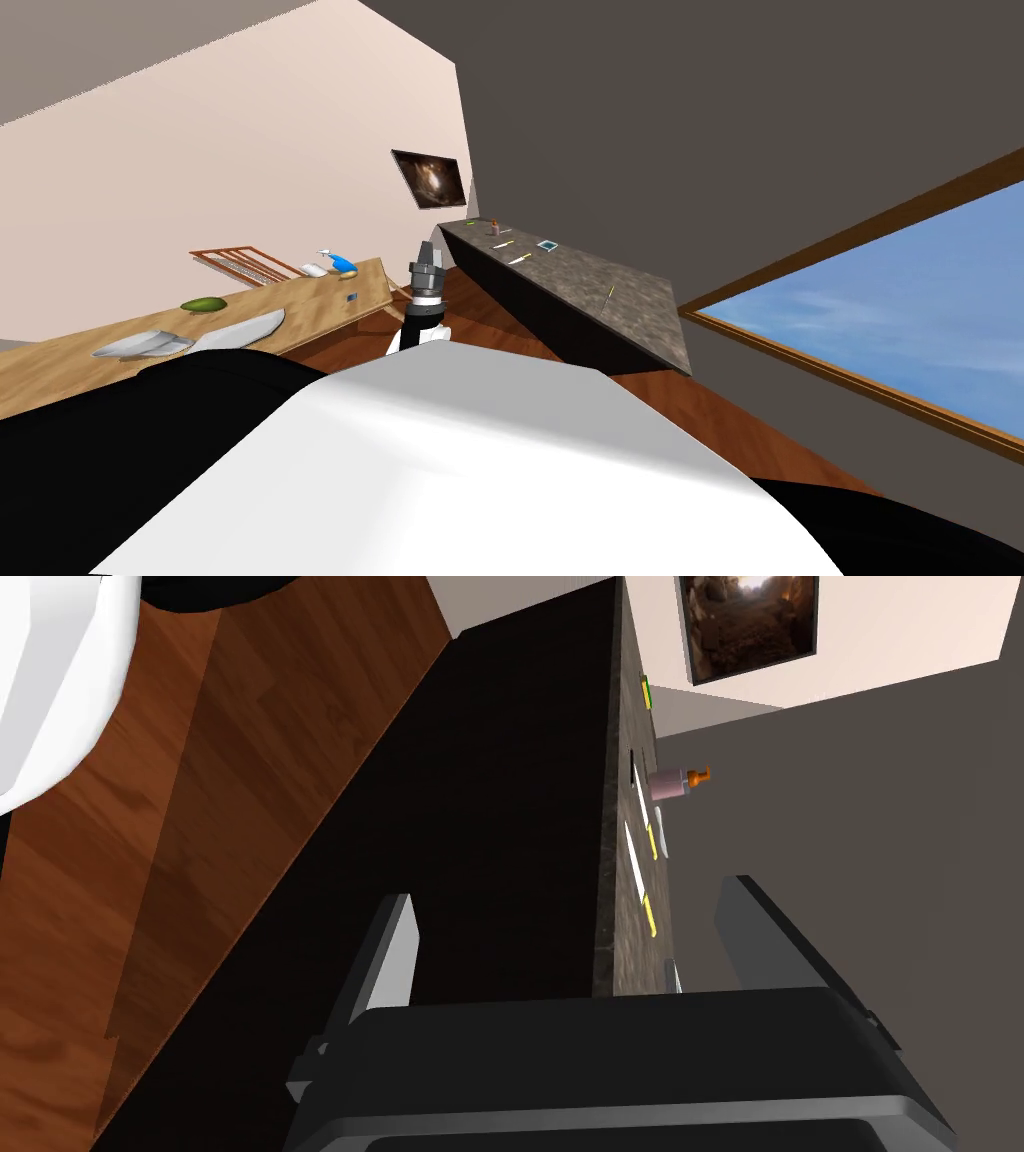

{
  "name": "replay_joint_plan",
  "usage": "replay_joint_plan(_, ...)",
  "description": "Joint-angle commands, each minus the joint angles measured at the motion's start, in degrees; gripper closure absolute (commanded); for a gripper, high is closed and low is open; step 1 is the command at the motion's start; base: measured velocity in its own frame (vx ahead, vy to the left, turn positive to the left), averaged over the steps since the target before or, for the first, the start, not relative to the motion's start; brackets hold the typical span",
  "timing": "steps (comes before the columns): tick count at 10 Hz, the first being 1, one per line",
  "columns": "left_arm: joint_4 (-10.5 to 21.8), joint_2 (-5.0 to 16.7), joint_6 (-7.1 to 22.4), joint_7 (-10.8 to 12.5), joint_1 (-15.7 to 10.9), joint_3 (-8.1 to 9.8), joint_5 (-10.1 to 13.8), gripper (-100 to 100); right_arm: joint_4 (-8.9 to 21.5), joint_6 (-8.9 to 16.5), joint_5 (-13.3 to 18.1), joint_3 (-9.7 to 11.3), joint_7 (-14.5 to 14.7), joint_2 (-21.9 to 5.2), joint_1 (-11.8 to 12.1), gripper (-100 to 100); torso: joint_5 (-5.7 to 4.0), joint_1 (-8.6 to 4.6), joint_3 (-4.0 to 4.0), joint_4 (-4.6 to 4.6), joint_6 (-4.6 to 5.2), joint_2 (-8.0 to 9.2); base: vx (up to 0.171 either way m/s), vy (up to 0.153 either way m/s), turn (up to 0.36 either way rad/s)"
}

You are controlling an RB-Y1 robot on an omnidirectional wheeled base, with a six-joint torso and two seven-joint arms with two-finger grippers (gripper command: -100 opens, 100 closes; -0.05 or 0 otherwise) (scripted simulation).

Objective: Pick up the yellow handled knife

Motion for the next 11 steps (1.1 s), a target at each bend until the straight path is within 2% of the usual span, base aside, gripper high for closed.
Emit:
replay_joint_plan(1, 0.00, 0.00, 0.00, 0.00, 0.00, 0.00, 0.00, 0, 0.32, 0.68, -0.73, 1.32, -0.19, -2.86, 0.31, -100, 0.00, 0.00, 0.00, 0.00, 0.00, 0.00, 0.014, 0.084, 0.112)
replay_joint_plan(2, 0.00, 0.00, 0.00, 0.00, 0.02, 0.01, 0.00, 0, 0.32, 0.68, -0.73, 1.32, -0.19, -4.01, 0.31, -100, 0.01, -0.01, -0.02, 0.00, 0.07, -0.03, 0.016, 0.037, -0.061)
replay_joint_plan(3, 0.00, 0.00, 0.00, 0.00, 0.02, 0.01, 0.00, 0, 2.07, 1.56, -2.27, 3.96, -1.11, -6.35, 0.01, -100, -0.01, -0.14, -0.01, 0.00, 0.08, -0.03, 0.019, 0.084, 0.277)
replay_joint_plan(5, 0.00, 0.00, 0.00, 0.00, 0.02, 0.01, 0.00, 0, 2.07, 1.56, -2.27, 4.15, -1.11, -8.86, 0.01, -100, 0.01, -0.03, -0.04, -0.01, 0.07, -0.07, 0.020, 0.053, 0.048)
replay_joint_plan(6, 0.00, 0.01, 0.00, 0.00, 0.02, 0.01, 0.00, 0, 3.83, 2.43, -3.80, 6.83, -2.10, -11.16, -0.40, -100, -0.03, -0.17, -0.02, -0.01, 0.08, -0.04, 0.026, 0.064, 0.282)
replay_joint_plan(8, 0.00, 0.00, 0.00, 0.00, 0.02, 0.01, 0.00, 0, 3.83, 2.43, -3.80, 6.83, -2.10, -13.63, -0.40, -100, -0.01, -0.09, -0.06, -0.02, 0.07, -0.11, 0.031, 0.049, 0.052)
replay_joint_plan(9, 0.00, 0.01, 0.00, 0.00, 0.02, 0.02, 0.00, 0, 5.60, 3.31, -5.31, 9.36, -3.17, -15.53, -0.92, -100, -0.02, -0.16, -0.04, -0.01, 0.09, -0.07, 0.040, 0.063, 0.312)
replay_joint_plan(11, 0.00, 0.01, 0.00, 0.00, 0.02, 0.02, 0.00, 0, 5.60, 3.31, -5.31, 9.36, -3.17, -18.18, -0.92, -100, -0.02, -0.15, -0.09, -0.03, 0.08, -0.15, 0.039, 0.032, 0.042)
